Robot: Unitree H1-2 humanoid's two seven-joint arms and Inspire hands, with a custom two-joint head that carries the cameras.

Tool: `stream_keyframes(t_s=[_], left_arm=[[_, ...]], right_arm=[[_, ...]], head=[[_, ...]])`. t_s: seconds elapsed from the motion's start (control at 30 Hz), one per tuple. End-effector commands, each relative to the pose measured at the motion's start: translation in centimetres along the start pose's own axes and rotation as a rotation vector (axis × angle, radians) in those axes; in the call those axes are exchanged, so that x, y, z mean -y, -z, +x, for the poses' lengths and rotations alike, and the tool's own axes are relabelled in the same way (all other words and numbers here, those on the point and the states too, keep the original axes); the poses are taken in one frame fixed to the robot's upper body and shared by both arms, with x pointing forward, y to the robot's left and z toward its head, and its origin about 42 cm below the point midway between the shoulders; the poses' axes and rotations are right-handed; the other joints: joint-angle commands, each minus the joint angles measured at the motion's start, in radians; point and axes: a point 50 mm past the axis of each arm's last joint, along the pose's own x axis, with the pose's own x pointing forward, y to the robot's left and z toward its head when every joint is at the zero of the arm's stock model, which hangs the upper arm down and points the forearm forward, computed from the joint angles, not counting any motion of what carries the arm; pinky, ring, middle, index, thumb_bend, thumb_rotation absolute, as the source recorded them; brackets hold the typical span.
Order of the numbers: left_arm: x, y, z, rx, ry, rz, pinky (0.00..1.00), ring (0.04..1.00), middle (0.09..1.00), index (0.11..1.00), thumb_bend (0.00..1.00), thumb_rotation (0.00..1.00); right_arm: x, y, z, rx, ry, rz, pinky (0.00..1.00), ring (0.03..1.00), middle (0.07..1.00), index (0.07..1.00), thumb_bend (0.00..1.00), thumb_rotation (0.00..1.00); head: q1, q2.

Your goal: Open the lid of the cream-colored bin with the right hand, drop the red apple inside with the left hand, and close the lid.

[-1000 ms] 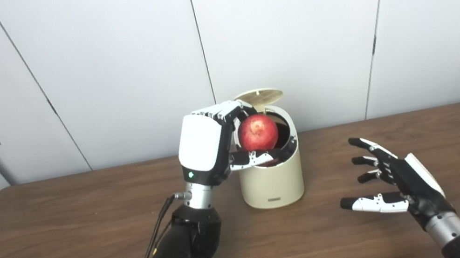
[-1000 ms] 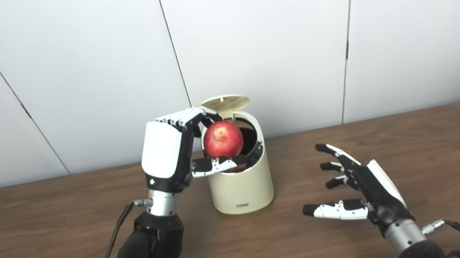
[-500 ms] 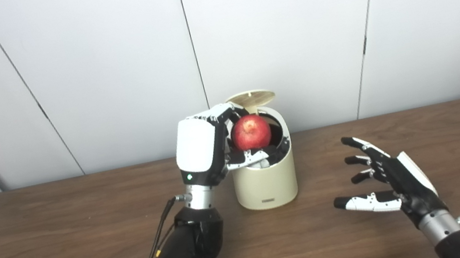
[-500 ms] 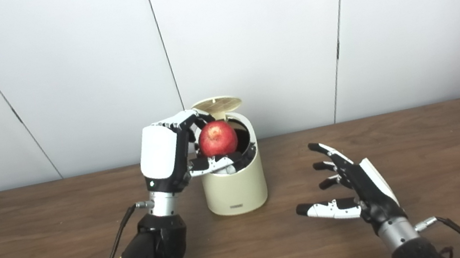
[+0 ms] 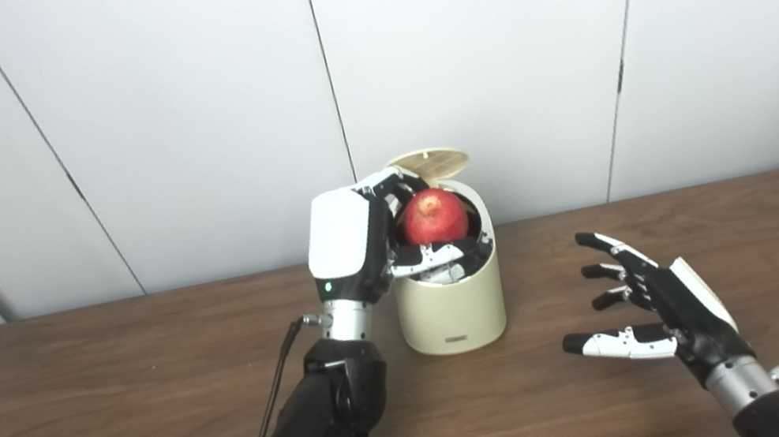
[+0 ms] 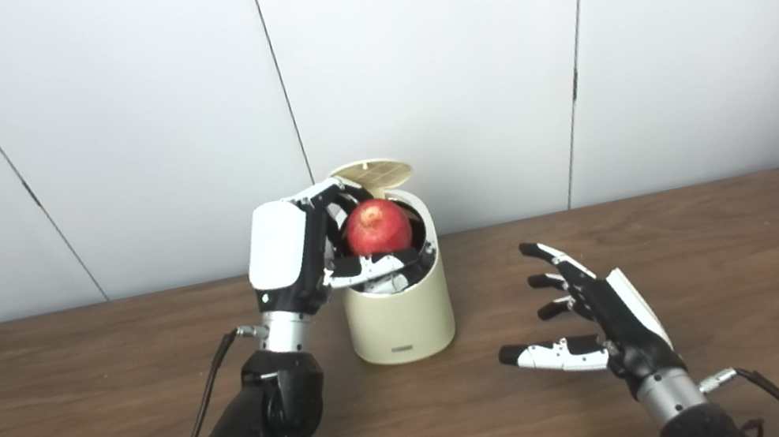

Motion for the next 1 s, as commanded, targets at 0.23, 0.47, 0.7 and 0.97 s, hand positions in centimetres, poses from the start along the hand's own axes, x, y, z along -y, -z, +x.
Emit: stream_keyframes(t_s=[0.23, 0.47, 0.7, 0.97], left_arm=[[-0.5, -0.3, 1.0, 0.005, 0.057, 0.103, 0.42, 0.52, 0.612, 0.658, 0.92, 0.18], [-0.7, -0.3, 0.7, -0.003, 0.056, 0.139, 0.45, 0.555, 0.647, 0.691, 0.94, 0.2], [-1.1, -0.1, 0.2, -0.007, 0.051, 0.144, 0.43, 0.541, 0.641, 0.7, 0.95, 0.22], [-1.6, 0.1, -0.3, -0.006, 0.041, 0.134, 0.4, 0.514, 0.623, 0.684, 0.95, 0.25]], right_arm=[[0.8, -1.8, 0.6, 0.092, 0.024, 0.004, 0.63, 0.826, 0.934, 0.869, 0.75, 0.21], [0.8, -1.8, 0.6, 0.102, 0.023, 0.015, 0.63, 0.832, 0.936, 0.87, 0.77, 0.18], [0.7, -1.8, 0.6, 0.098, 0.024, 0.022, 0.61, 0.818, 0.931, 0.871, 0.78, 0.15], [0.5, -1.9, 0.6, 0.102, 0.022, 0.022, 0.6, 0.809, 0.925, 0.861, 0.77, 0.14]], head=[[0.0, 0.002], [0.0, 0.004], [0.008, 0.009], [0.011, 0.01]])
